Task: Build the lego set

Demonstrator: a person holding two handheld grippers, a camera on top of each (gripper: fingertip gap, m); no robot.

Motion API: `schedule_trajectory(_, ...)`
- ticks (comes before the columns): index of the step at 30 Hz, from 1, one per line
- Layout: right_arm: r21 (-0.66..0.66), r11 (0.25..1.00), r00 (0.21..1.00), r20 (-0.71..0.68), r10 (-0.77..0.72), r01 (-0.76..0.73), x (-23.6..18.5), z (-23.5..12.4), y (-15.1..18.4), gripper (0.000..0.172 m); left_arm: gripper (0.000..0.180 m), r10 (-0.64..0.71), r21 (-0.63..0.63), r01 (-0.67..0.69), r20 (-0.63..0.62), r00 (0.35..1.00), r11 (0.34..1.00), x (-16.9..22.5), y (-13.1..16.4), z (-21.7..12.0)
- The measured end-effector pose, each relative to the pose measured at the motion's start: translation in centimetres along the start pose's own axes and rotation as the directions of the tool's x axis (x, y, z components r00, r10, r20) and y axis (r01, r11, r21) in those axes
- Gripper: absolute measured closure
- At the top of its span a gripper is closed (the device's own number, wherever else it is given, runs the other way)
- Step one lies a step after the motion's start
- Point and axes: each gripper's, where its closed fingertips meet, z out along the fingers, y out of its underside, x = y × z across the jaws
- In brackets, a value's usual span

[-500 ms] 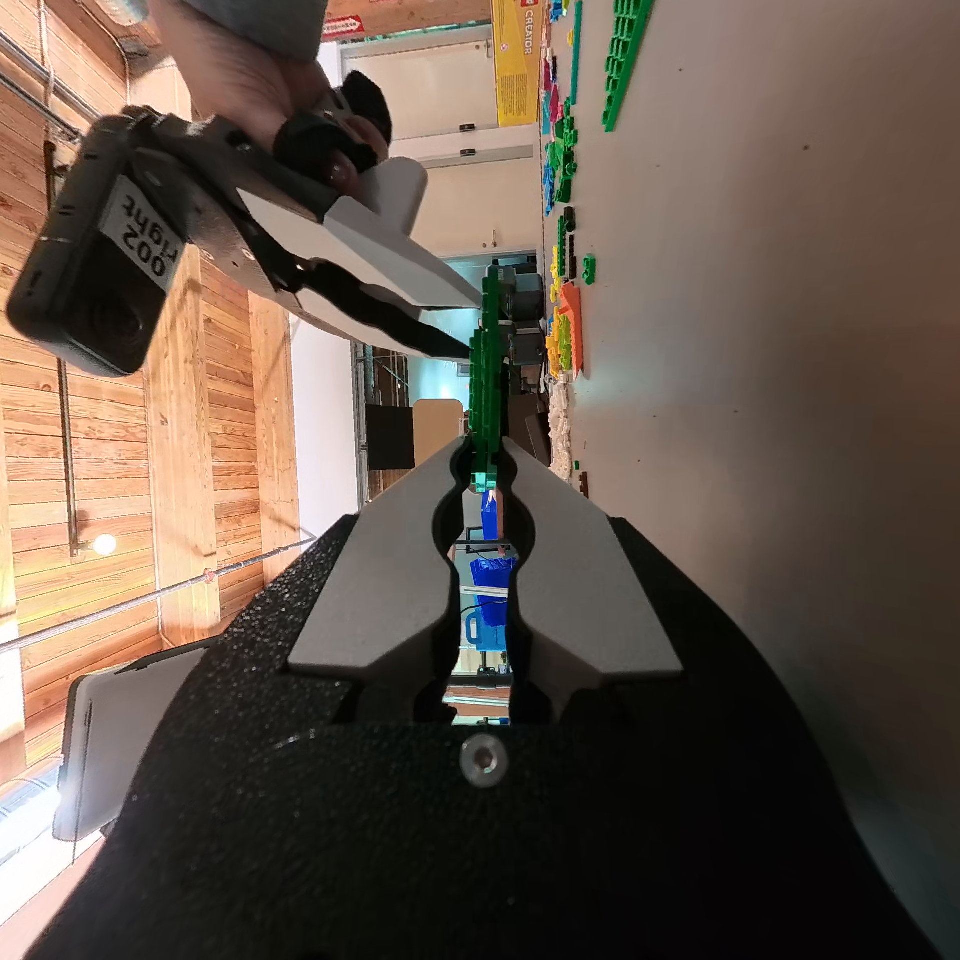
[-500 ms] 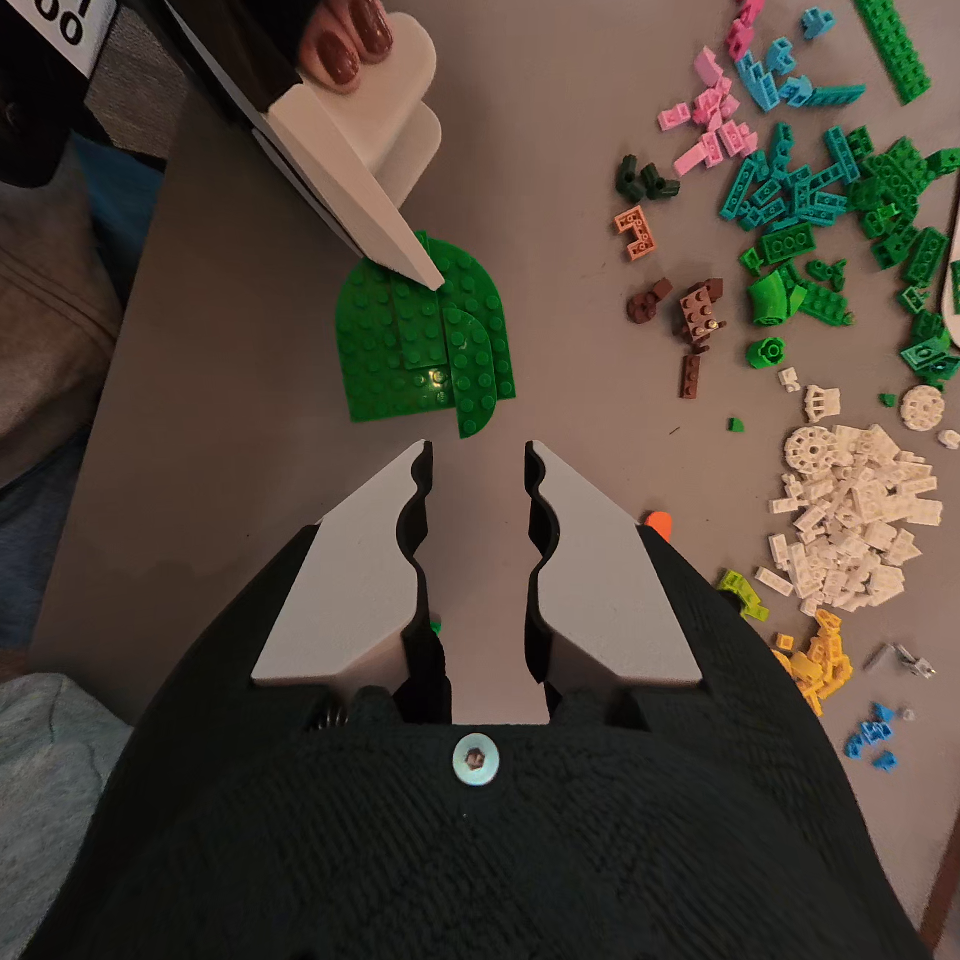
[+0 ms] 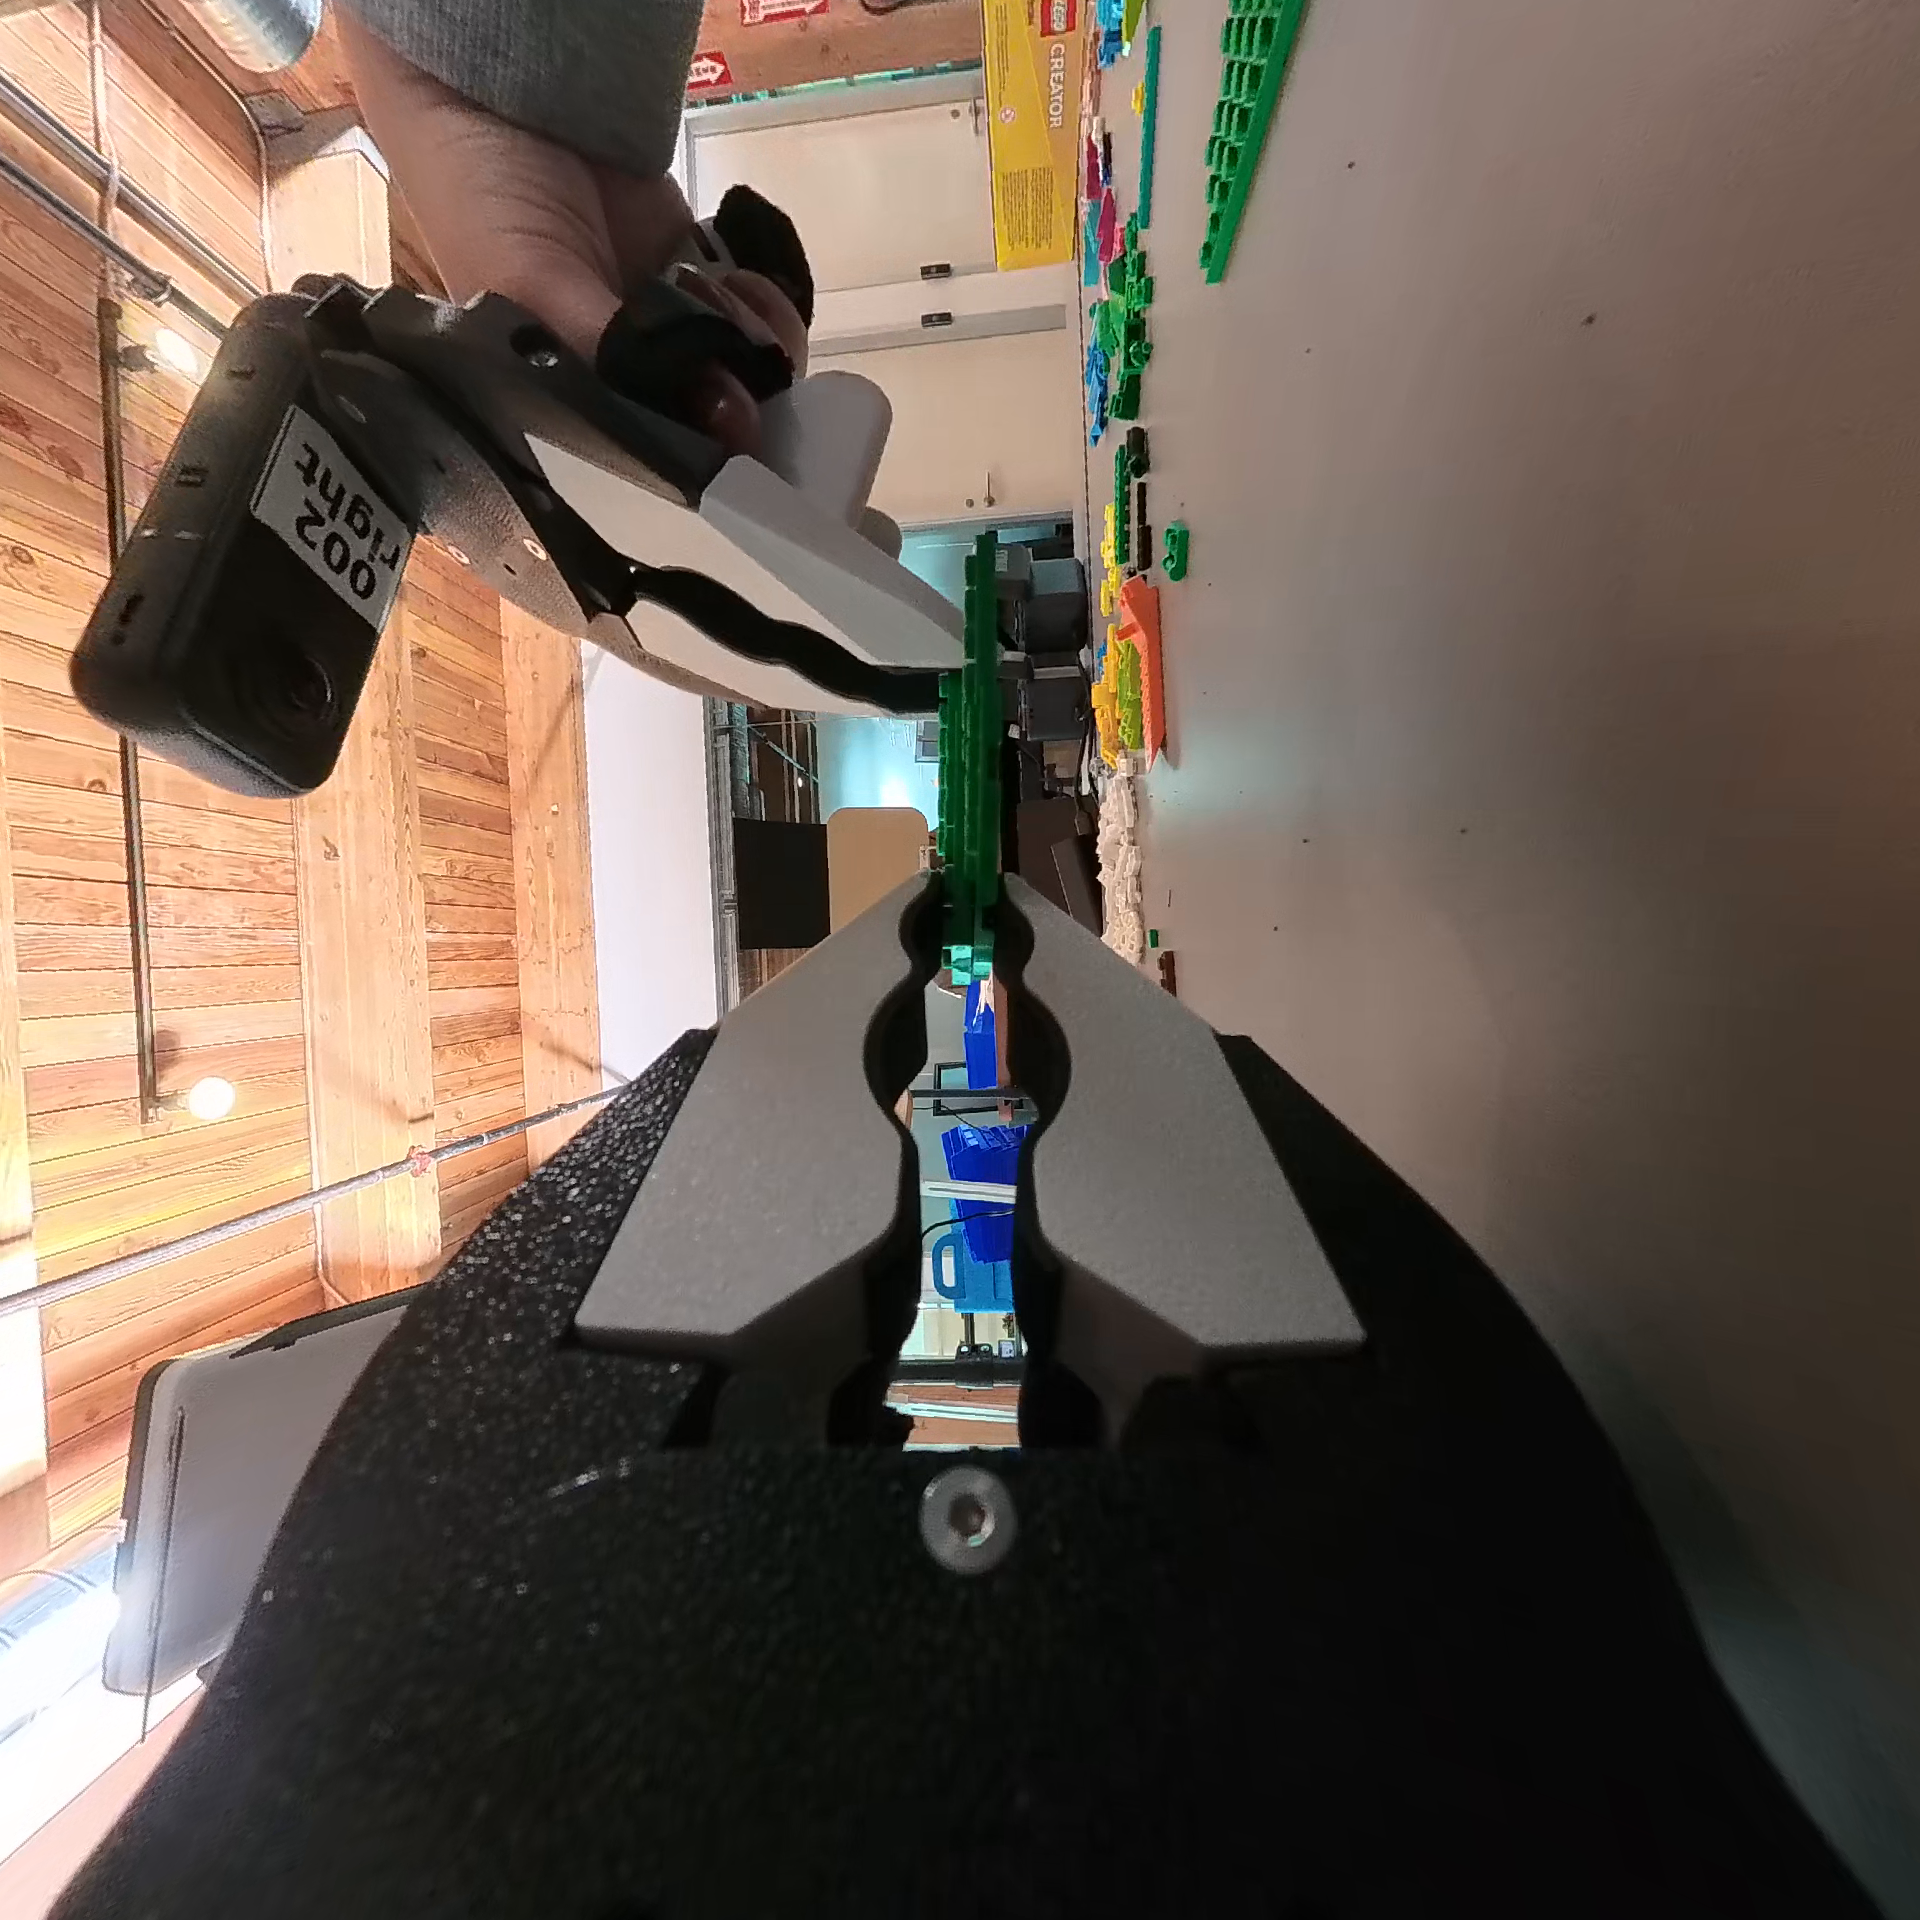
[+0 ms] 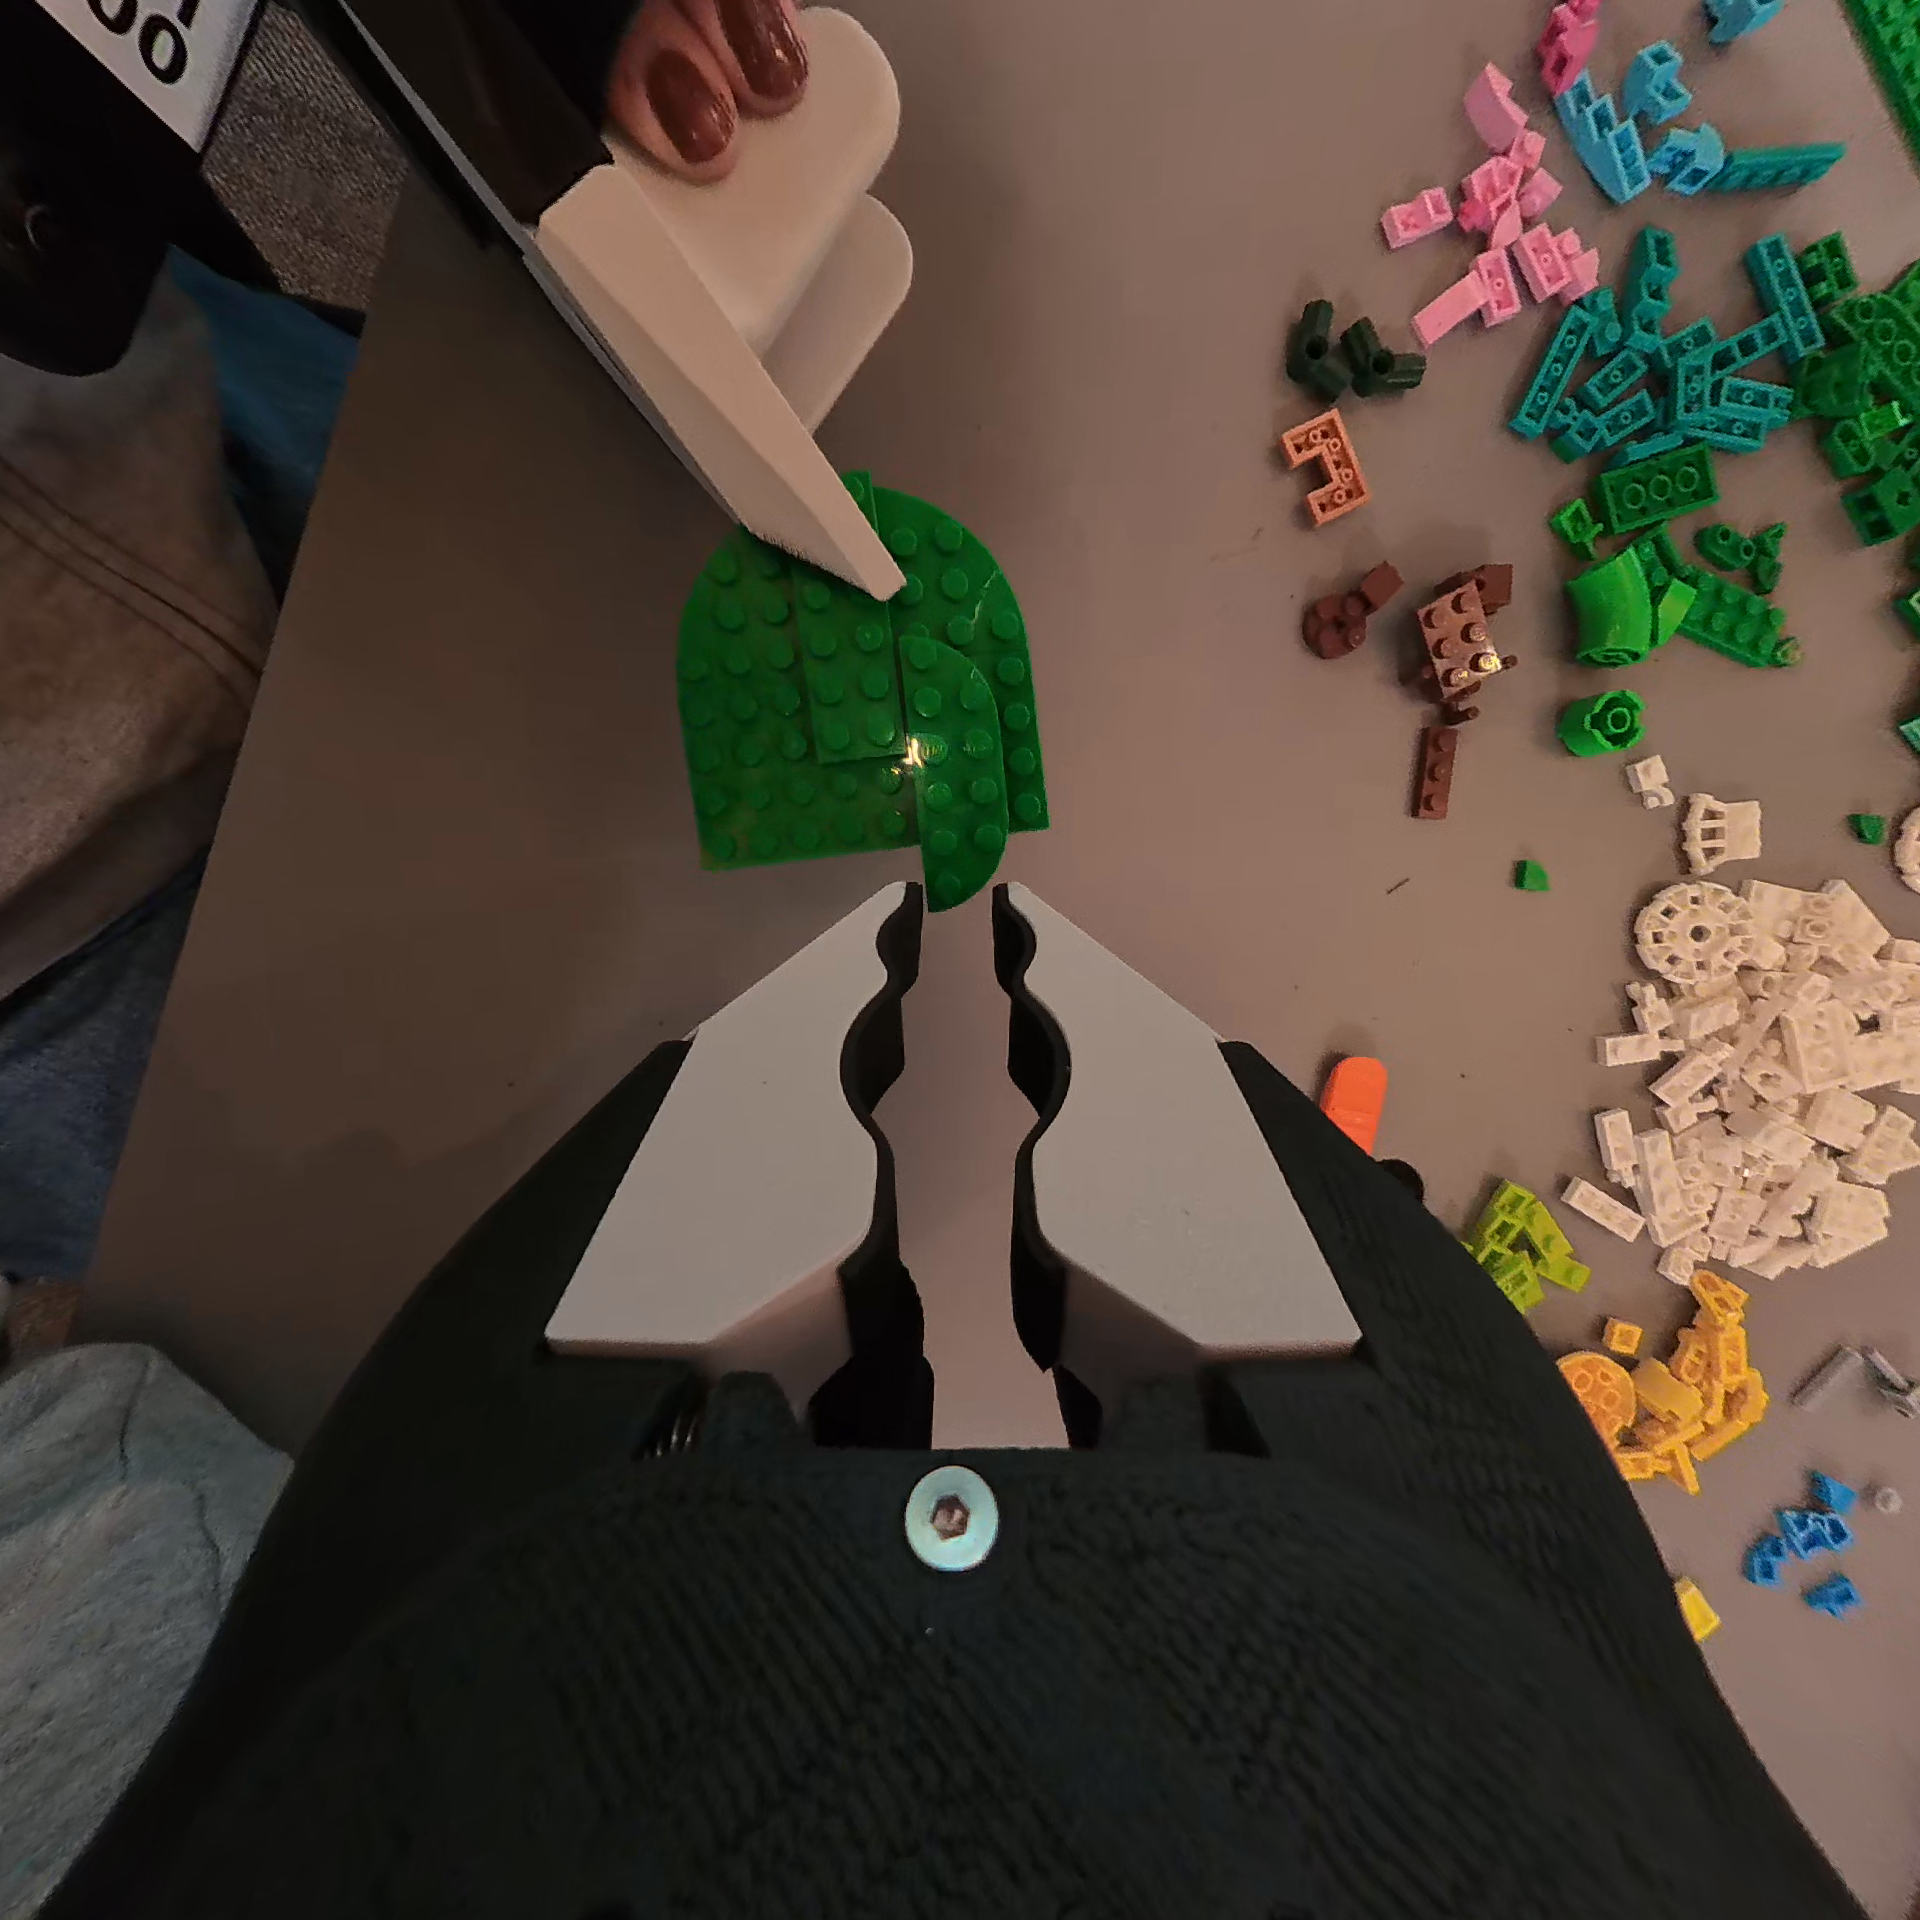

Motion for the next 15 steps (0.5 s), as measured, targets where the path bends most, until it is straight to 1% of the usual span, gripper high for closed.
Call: schedule_trajectory(15,-0.008,1.000,1.000,-0.016,-0.027,0.027,-0.09,0.22,-0.51,0.161,0.176,0.002,0.000,-0.002,-0.002,1.000,1.000,0.09,-0.03,-0.01)
